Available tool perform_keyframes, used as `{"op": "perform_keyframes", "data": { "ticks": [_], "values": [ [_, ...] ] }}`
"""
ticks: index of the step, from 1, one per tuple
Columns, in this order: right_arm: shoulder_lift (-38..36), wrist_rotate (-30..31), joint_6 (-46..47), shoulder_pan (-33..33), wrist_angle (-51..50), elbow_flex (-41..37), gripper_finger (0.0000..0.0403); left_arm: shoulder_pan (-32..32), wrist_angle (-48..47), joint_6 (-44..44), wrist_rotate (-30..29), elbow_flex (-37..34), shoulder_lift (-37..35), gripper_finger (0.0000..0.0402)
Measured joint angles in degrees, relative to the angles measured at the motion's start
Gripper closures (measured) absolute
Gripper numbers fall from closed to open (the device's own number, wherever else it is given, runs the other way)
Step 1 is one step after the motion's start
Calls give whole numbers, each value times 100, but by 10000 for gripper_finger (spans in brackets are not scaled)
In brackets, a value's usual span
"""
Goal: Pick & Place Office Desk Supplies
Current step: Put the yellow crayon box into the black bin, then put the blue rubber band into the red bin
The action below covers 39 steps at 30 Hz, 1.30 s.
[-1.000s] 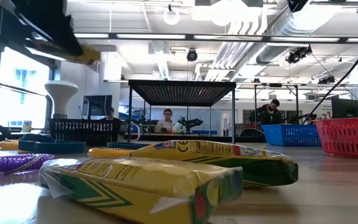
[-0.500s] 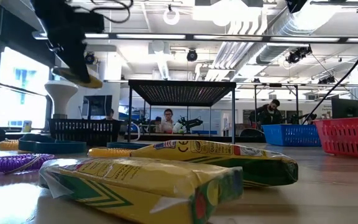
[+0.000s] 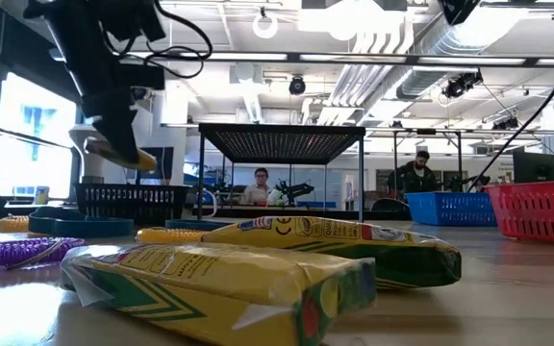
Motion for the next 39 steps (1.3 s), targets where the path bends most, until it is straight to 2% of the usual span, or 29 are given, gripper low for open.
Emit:
{"op": "perform_keyframes", "data": {
  "ticks": [4,15,23,29,34,39],
  "values": [
    [288,-4,-33,0,205,1,158,218,422,386,399,-185,1,317],
    [508,-62,-647,-46,850,1,158,374,423,441,470,-185,2,316],
    [508,-183,-651,-44,857,0,158,374,424,767,771,-185,2,275],
    [510,-342,-653,-44,855,2,158,374,422,812,659,-185,2,245],
    [510,-341,-653,-44,855,0,158,362,383,1210,591,-125,-43,241],
    [512,-342,-653,-44,853,1,158,-42,348,1129,1003,47,-240,240]
  ]
}}
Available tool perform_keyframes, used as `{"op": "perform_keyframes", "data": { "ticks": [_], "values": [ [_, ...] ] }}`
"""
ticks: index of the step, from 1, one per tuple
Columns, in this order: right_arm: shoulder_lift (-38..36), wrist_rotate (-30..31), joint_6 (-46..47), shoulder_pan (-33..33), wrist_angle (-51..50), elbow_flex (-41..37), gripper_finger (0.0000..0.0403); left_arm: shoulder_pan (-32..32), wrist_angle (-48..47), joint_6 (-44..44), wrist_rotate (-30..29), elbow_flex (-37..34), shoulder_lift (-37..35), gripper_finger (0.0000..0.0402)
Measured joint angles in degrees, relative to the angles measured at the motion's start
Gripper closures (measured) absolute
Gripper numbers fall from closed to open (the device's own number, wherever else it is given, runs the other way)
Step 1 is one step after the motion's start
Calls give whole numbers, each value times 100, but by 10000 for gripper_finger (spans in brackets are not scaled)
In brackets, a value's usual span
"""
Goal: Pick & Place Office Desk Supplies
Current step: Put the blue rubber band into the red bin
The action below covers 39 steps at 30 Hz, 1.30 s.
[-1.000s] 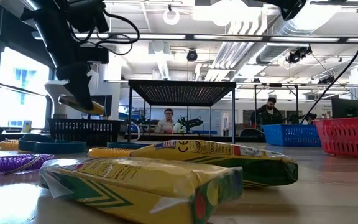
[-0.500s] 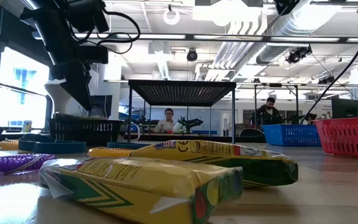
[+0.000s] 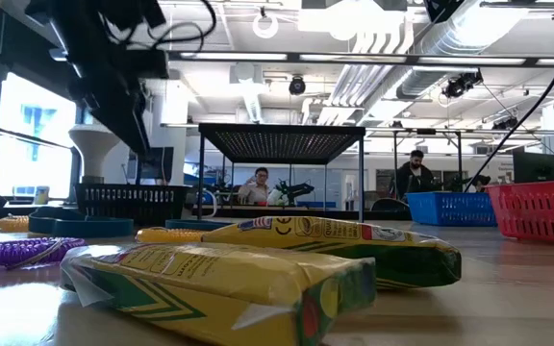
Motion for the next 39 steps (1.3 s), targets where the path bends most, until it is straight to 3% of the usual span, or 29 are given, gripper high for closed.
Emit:
{"op": "perform_keyframes", "data": {
  "ticks": [7,9,17,25,30,39],
  "values": [
    [0,-66,238,4,1,0,158,-929,-277,-520,1670,5,-193,240],
    [0,-172,223,4,8,-2,158,-1167,-288,-718,1806,5,-157,240],
    [2,-307,196,4,151,0,158,-1598,-273,-741,1231,3,255,240],
    [2,-619,284,4,133,0,158,-2047,-191,-694,1813,1,1111,240],
    [2,-809,297,7,133,0,158,-2443,-168,-647,1812,1,1749,240],
    [2,-772,297,7,135,0,158,-2653,-120,-866,961,-1,2295,240]
  ]
}}
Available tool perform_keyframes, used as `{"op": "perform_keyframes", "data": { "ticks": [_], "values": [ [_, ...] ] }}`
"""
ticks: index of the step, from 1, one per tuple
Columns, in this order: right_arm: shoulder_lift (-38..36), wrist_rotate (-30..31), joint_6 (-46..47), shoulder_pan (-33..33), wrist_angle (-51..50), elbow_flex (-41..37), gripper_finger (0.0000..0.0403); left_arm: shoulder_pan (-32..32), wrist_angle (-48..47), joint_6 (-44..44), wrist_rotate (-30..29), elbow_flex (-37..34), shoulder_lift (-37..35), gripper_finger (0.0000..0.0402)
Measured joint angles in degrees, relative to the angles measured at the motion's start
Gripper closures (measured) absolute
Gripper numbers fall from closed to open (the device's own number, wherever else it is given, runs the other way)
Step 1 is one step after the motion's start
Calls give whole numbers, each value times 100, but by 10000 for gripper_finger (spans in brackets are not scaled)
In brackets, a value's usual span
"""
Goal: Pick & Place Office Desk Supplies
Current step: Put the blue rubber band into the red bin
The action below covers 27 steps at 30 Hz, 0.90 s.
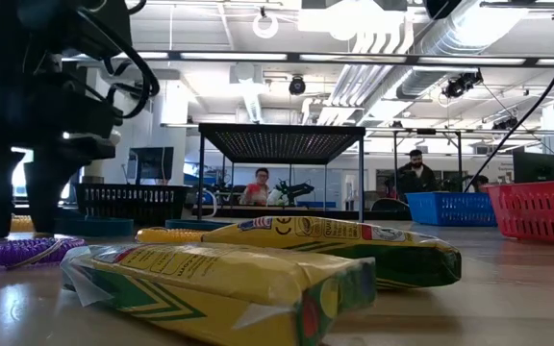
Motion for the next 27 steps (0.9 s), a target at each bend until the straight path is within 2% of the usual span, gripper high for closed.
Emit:
{"op": "perform_keyframes", "data": {
  "ticks": [13,20,27],
  "values": [
    [0,12,0,0,-2,0,158,-365,41,-192,202,-2,-385,240],
    [0,50,2,0,-2,0,158,-361,17,1,-561,0,-501,240],
    [0,50,2,0,-4,0,158,-127,19,14,-591,-43,-482,240]
  ]
}}
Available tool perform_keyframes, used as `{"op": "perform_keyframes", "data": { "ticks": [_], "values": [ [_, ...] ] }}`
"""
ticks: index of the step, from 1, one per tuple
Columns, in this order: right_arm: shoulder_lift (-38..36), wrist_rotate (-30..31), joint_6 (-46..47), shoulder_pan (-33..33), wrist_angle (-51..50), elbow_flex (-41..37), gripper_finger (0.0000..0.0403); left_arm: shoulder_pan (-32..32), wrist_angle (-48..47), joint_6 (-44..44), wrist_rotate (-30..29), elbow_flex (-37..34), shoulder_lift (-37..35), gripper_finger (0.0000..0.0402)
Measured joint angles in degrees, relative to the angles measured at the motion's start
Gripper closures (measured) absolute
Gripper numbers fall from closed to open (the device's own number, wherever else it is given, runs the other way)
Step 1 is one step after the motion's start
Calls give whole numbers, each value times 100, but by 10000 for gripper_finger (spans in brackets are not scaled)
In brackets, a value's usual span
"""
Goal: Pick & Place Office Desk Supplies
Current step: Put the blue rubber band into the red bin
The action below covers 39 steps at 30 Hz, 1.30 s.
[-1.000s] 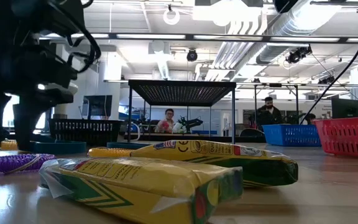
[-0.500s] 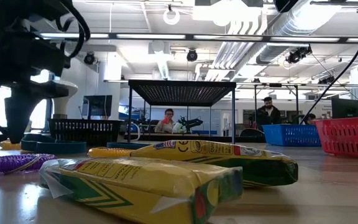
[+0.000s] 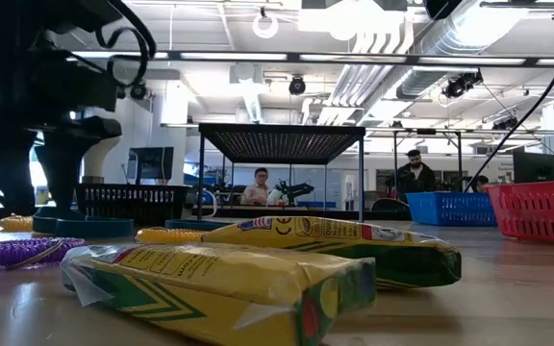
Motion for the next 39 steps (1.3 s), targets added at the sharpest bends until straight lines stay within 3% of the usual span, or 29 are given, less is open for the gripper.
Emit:
{"op": "perform_keyframes", "data": {
  "ticks": [13,39],
  "values": [
    [0,13,44,-55,-4,0,158,205,43,-618,306,-119,1,240],
    [26,13,46,-92,-22,0,158,161,72,-334,267,-233,289,248]
  ]
}}
